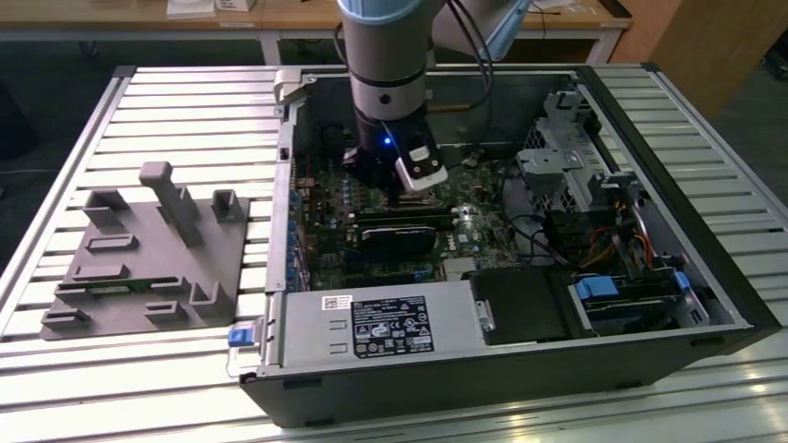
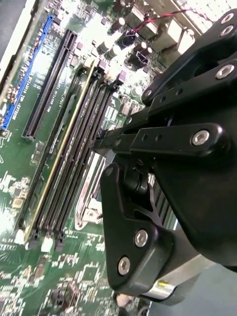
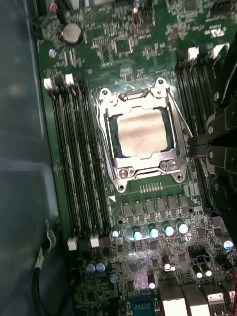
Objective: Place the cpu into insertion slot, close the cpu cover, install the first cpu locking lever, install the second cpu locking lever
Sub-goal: 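Install the second cpu locking lever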
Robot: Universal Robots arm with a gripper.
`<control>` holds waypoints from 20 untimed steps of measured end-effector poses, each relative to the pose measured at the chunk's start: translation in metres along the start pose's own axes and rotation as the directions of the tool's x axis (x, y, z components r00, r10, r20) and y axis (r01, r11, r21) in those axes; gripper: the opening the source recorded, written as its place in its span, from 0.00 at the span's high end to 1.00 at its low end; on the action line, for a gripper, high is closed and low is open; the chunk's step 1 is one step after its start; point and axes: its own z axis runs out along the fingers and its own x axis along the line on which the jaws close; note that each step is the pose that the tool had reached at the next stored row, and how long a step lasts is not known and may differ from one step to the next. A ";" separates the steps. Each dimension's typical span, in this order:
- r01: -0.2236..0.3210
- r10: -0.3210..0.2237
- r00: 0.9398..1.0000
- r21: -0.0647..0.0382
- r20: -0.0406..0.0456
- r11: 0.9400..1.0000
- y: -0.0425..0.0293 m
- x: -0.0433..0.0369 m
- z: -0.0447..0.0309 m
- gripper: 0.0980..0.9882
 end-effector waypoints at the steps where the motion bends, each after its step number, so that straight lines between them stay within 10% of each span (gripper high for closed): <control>1: 0.004 -0.004 1.000 -0.003 -0.001 1.000 -0.0008 0.0006 0.0015 0.99; 11: 0.022 -0.023 1.000 -0.069 -0.014 0.997 -0.0081 0.0019 0.0088 0.99; 20: 0.020 -0.022 1.000 -0.108 -0.020 0.994 -0.0222 0.0005 0.0087 0.99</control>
